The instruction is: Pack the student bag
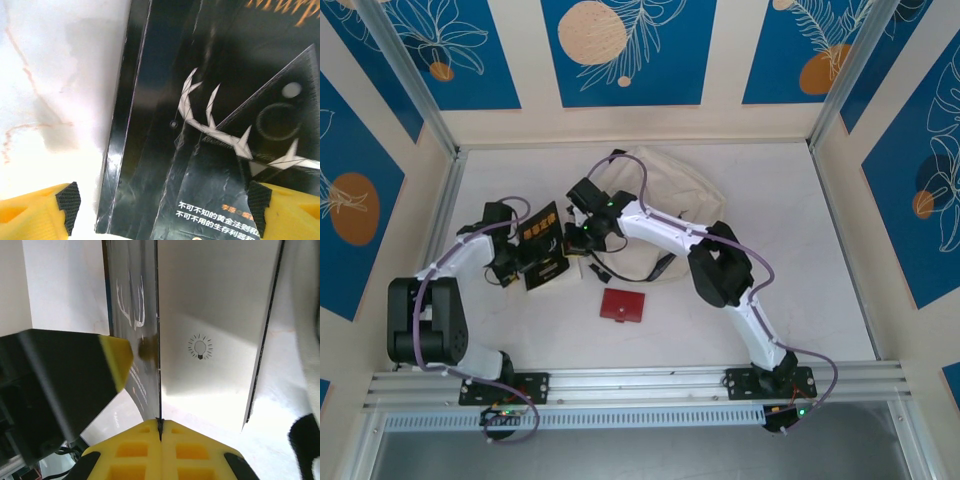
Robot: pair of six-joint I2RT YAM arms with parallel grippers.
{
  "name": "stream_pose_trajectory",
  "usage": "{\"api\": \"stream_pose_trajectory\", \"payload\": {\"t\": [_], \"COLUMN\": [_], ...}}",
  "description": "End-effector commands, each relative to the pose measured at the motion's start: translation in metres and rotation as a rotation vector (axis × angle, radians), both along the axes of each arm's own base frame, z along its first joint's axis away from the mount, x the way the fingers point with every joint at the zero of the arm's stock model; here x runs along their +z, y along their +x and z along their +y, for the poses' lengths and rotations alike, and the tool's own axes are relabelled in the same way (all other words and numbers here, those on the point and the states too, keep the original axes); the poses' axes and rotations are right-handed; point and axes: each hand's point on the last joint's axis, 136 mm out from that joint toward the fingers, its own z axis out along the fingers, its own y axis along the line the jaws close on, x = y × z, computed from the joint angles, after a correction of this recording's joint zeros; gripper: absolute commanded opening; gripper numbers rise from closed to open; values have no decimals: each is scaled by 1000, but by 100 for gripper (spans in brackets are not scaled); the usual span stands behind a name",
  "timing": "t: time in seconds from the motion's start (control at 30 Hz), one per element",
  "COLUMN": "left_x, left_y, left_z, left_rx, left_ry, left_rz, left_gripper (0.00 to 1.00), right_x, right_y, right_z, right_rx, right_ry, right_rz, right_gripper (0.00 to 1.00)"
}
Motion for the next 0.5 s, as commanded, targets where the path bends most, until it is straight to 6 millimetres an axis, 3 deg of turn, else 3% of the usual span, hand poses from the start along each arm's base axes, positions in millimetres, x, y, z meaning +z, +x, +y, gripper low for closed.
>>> {"api": "stream_pose_trajectory", "payload": {"t": [0.0, 0.3, 0.47], "left_x": [5, -3, -6], "left_y": [4, 8, 10], "left_z": [-14, -33, -41], "left_rx": [-7, 11, 26], "left_ry": [-91, -280, -366], "left_rz": [-21, -48, -61], "left_gripper": [90, 100, 100], "right_x": [20, 22, 28], "right_y": [11, 20, 24], "right_z": [-16, -31, -33], "right_rx": [-24, -58, -59], "right_ry": [14, 28, 58], "right_rz": [-48, -44, -37], "right_gripper": [0, 0, 0]}}
